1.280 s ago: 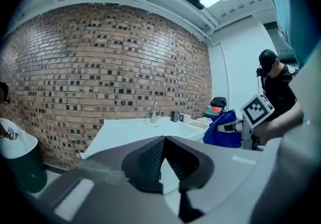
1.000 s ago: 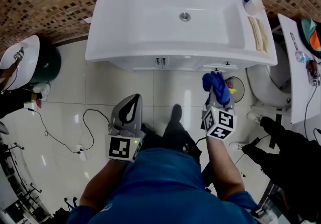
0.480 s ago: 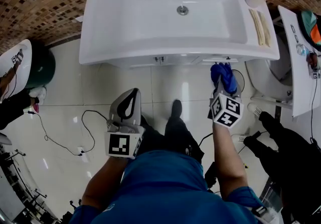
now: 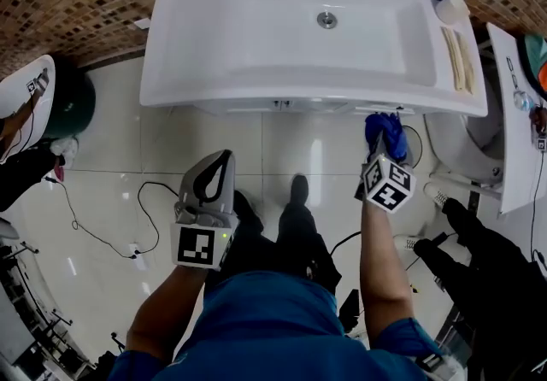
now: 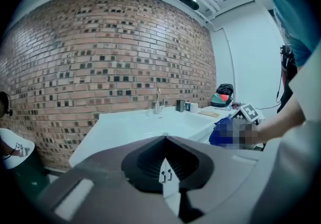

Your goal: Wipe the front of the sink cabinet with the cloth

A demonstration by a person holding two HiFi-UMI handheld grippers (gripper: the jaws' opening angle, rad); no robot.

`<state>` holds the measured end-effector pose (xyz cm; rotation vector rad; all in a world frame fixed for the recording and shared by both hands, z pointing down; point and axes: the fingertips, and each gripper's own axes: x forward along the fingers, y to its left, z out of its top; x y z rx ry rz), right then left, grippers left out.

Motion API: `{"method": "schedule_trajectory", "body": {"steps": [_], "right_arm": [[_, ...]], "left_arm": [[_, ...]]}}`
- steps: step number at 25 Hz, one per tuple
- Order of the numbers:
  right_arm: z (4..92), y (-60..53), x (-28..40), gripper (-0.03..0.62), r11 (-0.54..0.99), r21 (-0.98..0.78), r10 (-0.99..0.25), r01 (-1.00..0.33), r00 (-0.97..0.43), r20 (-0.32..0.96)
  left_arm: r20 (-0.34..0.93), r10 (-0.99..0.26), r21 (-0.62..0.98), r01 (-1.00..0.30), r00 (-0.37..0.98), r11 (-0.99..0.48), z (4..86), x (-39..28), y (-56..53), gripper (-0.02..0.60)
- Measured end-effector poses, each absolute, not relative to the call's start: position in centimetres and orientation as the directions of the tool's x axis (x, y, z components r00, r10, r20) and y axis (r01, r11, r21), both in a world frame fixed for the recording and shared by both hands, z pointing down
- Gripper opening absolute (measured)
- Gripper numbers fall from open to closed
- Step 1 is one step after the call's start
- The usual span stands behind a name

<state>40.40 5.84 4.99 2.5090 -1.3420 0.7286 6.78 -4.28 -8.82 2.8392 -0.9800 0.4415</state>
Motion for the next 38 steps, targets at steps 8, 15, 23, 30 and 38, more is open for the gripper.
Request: {"method": "schedule_trajectory", "body": {"steps": [8, 15, 23, 30, 38], "right_arm": [[13.3, 3.0, 45.4, 0.072, -0.567, -0.051, -0.688, -0.822, 0.438, 0.579], [15.9, -0.2, 46.6, 0.071, -0.526, -0.012, -0.733, -0.851, 0.445, 0.515], [16.1, -3.0, 43.2, 0.071, -0.5, 0.005, -0.764, -0.866, 0.443, 0.469], [15.4, -8.0, 32.8, 0.072, -0.393, 0.004, -0.817, -0.919, 0.351, 0.458], [16.2, -13.4, 20.8, 0.074, -0.249, -0.009, -0.851, -0.968, 0.215, 0.479]], "left_arm": [[0.373, -0.576, 0.055, -0.637, 0.727, -0.769, -3.7, 11.6, -3.0, 0.002], [0.352, -0.622, 0.061, -0.681, 0.699, -0.73, 3.4, 10.9, -5.4, 0.002], [0.31, -0.699, 0.111, -0.755, 0.644, -0.646, 9.0, 6.7, -7.5, 0.002], [0.344, -0.778, 0.134, -0.847, 0.526, -0.514, 10.6, -2.5, -7.7, 0.002], [0.36, -0.83, 0.128, -0.904, 0.426, -0.408, 10.7, -11.5, -9.2, 0.002]]}}
